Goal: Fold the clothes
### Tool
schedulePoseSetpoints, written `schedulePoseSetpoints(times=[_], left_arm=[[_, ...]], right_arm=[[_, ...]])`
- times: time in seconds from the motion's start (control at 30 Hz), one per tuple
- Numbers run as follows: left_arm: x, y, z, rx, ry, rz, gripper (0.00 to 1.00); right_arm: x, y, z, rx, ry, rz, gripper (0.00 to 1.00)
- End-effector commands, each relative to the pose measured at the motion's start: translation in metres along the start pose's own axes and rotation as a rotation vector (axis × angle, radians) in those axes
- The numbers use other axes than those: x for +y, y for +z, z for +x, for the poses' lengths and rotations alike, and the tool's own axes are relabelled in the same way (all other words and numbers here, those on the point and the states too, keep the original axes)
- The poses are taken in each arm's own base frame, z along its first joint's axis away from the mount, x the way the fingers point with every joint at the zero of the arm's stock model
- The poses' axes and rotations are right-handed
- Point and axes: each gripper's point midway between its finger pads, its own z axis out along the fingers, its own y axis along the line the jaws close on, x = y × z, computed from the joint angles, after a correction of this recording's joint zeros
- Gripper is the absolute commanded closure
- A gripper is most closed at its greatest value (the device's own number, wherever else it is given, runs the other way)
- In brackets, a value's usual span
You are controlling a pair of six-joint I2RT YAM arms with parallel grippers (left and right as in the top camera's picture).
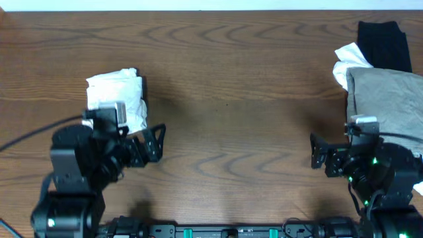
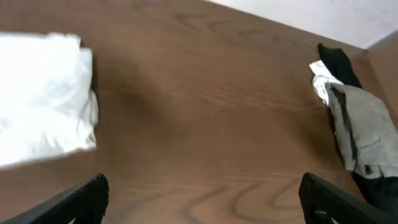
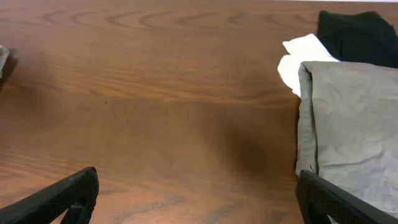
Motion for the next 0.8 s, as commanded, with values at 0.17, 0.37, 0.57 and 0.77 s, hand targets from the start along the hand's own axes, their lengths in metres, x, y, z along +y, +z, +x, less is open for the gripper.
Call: schedulePoseSetpoints(times=[0.17, 0.37, 0.57, 0.77], left_arm=[[0.072, 0.039, -0.019, 0.060, 0.007, -0.357, 0.02], [0.112, 0.107, -0.024, 0.140, 0.001, -0.460, 0.02], [0.143, 0.143, -0.010, 0.210, -0.051, -0.535, 0.02], [0.160, 0.162, 0.001, 0.235, -0.090, -0.538, 0.02]], right_arm=[[-0.004, -0.001, -0.003, 0.010, 0.015, 0.022, 0.01], [-0.004, -0.001, -0.004, 0.007, 0.014, 0.021, 0.01], [-0.004, -0.001, -0.003, 0.013, 0.014, 0.021, 0.03], [-0.005, 0.002, -0.002, 0.025, 0.015, 0.027, 0.01]])
